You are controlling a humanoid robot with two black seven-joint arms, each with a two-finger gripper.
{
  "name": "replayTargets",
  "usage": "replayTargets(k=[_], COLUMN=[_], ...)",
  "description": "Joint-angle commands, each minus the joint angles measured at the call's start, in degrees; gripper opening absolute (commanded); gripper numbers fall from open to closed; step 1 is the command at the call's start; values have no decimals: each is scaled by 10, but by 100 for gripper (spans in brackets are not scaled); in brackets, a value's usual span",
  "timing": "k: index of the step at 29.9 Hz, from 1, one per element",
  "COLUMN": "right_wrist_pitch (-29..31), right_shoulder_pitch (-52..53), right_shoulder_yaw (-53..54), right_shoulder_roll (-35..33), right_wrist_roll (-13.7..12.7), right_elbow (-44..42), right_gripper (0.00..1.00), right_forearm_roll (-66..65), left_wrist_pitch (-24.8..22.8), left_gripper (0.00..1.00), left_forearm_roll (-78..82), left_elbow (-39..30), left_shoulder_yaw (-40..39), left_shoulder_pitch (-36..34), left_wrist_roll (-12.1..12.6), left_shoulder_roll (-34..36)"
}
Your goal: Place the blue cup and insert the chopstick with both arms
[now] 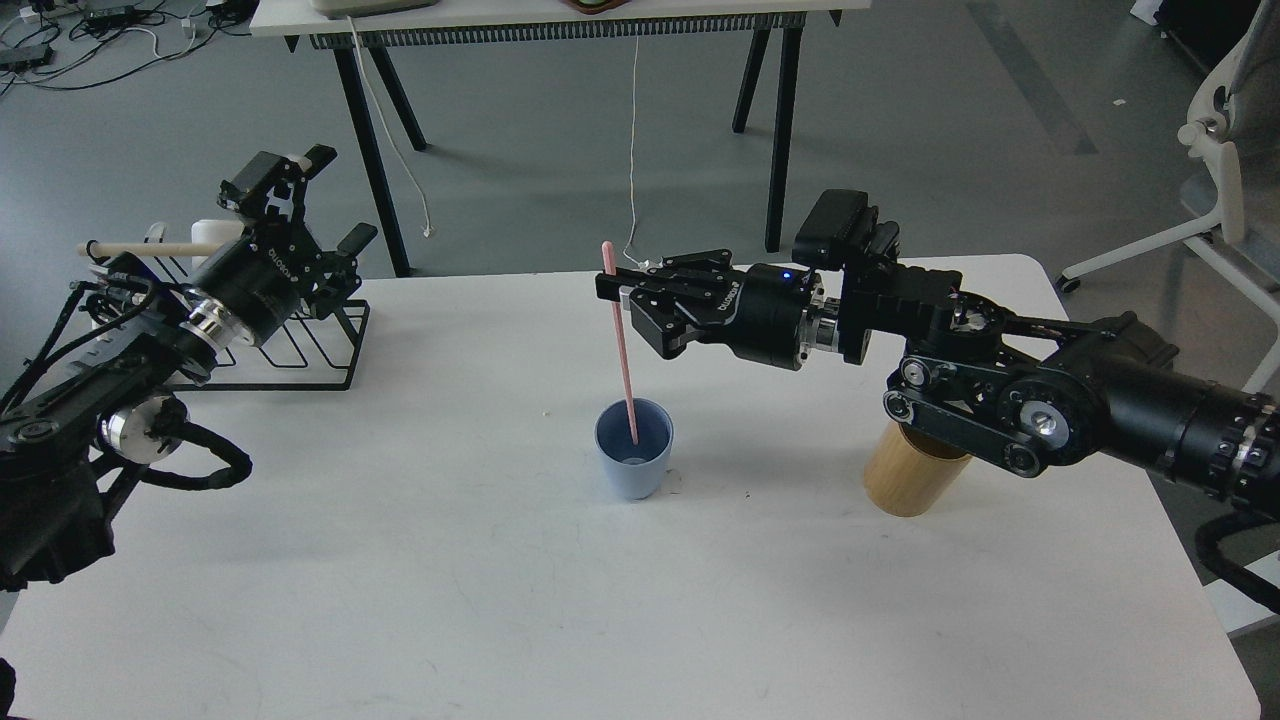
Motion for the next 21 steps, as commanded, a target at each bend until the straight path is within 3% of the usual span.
replayTargets(k=[1, 5, 11, 14, 19, 21], right_wrist_pitch=[-2, -3, -6, -18, -29, -32], right_shoulder_pitch=[2, 2, 2, 0, -2, -5], right_shoulder_yaw=[-17, -20, -18, -17, 10, 48], right_shoulder_roll=[12, 13, 12, 10, 6, 5], right_wrist_roll=[0, 0, 0, 0, 0, 0], right_elbow=[-8, -7, -2, -1, 12, 17], right_gripper=[9, 23, 64, 70, 94, 97], right_forearm_roll=[0, 0, 2, 3, 21, 55], left_wrist_pitch=[0, 0, 0, 0, 0, 0], left_gripper=[97, 97, 97, 97, 97, 97], left_forearm_roll=[-8, -9, -9, -9, -9, -9], left_elbow=[0, 0, 0, 0, 0, 0], left_shoulder_yaw=[0, 0, 0, -1, -1, -1], left_shoulder_pitch=[2, 1, 1, 0, -3, -3], left_wrist_roll=[0, 0, 0, 0, 0, 0], left_shoulder_roll=[2, 3, 2, 0, -2, -4])
